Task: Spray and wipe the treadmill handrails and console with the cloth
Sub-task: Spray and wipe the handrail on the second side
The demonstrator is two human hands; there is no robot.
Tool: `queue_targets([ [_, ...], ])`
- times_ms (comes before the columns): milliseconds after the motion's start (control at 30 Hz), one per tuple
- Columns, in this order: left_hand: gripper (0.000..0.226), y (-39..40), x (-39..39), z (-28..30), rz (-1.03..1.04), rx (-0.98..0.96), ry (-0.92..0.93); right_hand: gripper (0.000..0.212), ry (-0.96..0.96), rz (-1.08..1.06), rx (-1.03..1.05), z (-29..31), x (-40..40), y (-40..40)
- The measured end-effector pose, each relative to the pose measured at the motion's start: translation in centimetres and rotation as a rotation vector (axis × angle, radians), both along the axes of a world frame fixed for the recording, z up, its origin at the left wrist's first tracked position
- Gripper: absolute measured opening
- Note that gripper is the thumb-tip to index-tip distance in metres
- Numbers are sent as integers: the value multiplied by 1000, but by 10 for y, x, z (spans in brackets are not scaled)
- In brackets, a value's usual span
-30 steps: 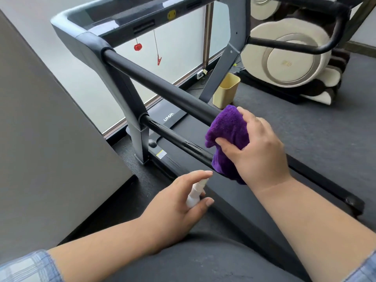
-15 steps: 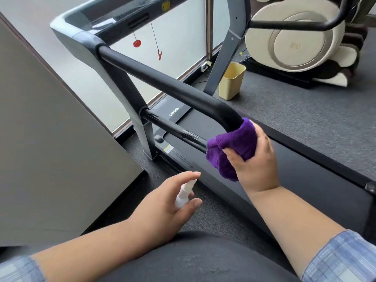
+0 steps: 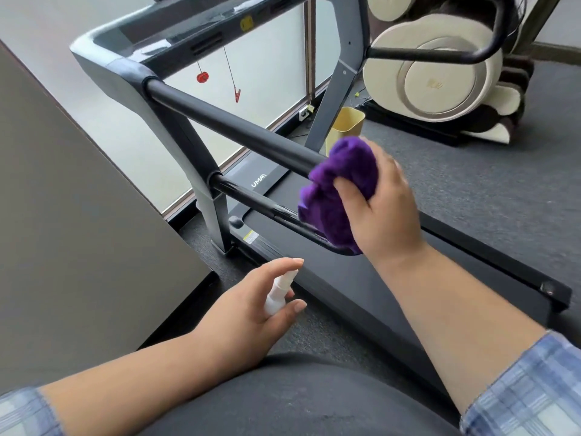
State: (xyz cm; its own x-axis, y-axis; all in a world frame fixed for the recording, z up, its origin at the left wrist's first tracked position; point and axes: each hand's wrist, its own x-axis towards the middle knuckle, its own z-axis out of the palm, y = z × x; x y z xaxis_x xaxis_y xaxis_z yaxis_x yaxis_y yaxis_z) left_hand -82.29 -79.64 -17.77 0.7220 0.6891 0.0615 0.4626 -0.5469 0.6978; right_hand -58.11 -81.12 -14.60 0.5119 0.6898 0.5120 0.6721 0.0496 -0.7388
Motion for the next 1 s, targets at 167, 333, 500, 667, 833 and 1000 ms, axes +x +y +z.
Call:
queue_targets([
  [167,49,2,-6,2,23,0,-12,57,-269,55,-231,55,-13,52],
  [333,50,4,-17,-2,67,6,-20,53,-428,10,-424,49,-12,58],
  [500,49,7,-23,-11,84,-13,-24,55,-252,-69,-253,27,-6,34],
  [667,49,9,-19,-19,85,-43,-10,76,-91,-132,-89,-21,-6,3],
  [833,50,11,-12,-21,52,-64,-14,86,3,-124,-36,-50,-4,-9],
  [1000,51,15,-8,-23,18,-51,-10,91,114,-127,-79,-75,-4,-16],
])
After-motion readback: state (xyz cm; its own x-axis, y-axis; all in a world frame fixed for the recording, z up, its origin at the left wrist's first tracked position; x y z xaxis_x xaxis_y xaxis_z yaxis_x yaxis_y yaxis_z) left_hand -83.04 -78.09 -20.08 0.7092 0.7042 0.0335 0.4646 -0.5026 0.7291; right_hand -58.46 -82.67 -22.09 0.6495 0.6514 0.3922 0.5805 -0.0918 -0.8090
